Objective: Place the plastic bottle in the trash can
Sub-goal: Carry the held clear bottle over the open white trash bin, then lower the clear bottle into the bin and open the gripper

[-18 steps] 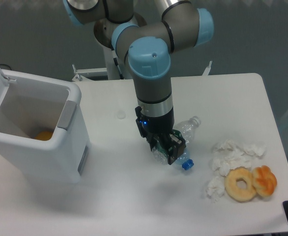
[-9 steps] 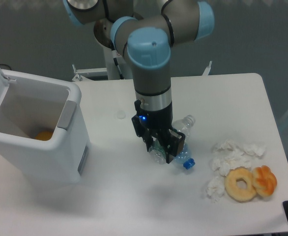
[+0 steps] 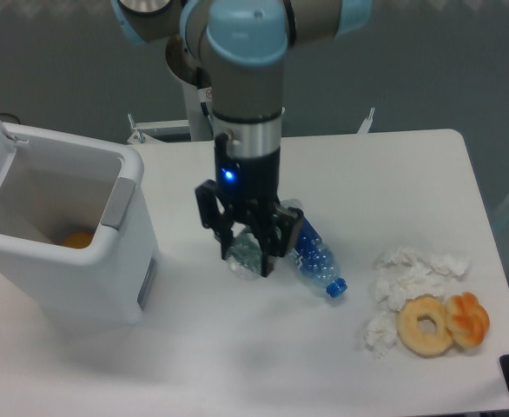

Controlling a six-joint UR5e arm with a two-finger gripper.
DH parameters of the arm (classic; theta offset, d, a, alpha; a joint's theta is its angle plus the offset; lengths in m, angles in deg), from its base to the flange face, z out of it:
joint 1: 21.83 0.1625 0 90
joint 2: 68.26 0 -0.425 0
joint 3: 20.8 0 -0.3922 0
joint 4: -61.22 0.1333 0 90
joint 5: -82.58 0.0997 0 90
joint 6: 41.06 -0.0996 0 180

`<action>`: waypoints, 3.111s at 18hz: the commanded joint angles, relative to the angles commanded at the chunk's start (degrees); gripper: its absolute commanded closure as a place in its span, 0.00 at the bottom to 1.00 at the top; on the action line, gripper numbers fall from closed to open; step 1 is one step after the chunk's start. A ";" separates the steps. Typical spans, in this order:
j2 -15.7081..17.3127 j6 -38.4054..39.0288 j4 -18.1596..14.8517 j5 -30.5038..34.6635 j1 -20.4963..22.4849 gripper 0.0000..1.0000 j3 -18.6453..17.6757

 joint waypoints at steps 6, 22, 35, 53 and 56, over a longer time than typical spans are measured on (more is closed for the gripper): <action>0.70 14.68 2.28 -6.84 0.53 0.35 2.02; 5.44 20.41 4.75 -23.29 1.41 0.35 2.11; 9.23 20.15 4.83 -23.29 -6.76 0.35 -2.55; 3.87 18.92 5.19 -23.29 -13.27 0.34 -2.90; 3.78 18.83 5.19 -23.29 -13.71 0.30 -3.34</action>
